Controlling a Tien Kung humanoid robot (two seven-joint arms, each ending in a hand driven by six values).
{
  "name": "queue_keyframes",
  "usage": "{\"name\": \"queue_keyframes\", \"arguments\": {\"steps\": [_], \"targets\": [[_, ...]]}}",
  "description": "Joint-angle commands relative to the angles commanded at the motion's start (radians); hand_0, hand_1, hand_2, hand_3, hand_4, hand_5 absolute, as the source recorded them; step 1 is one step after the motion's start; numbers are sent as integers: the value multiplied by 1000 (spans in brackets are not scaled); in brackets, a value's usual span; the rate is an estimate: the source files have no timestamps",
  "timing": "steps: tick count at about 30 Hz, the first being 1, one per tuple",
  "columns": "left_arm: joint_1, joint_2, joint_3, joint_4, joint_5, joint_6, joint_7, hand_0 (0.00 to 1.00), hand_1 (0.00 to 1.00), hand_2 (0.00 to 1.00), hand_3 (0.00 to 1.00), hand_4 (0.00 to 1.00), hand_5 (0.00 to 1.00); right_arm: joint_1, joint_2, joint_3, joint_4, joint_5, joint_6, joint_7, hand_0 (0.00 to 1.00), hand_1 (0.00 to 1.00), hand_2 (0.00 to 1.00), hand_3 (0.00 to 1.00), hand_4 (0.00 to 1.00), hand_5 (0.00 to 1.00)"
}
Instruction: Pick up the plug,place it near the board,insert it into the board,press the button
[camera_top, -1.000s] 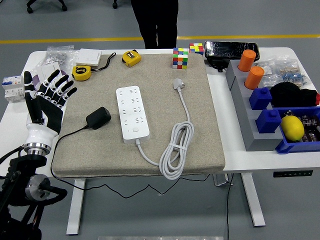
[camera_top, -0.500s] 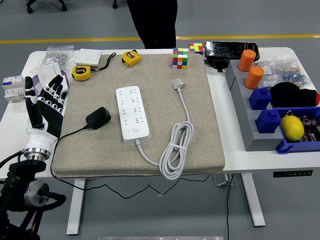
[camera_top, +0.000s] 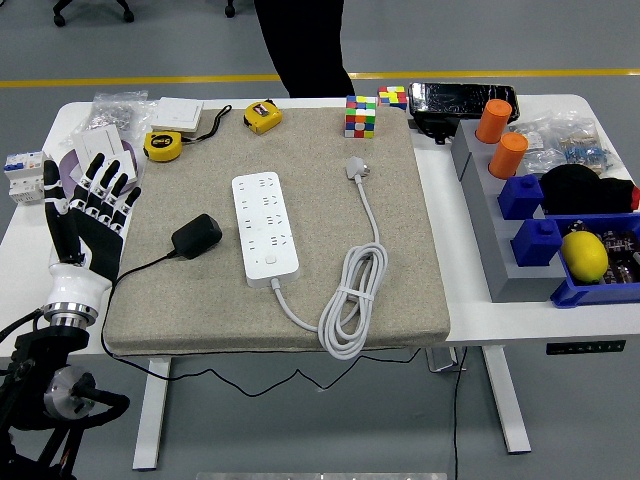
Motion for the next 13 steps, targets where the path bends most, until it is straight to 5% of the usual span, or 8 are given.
{"name": "queue_keyframes", "arguments": {"steps": [13], "targets": [[1,0,1,-6,-3,-2,-13,773,796,798,799,998,998,4,3,0,0,8,-1,1,819,746,742,758,998,804]]}}
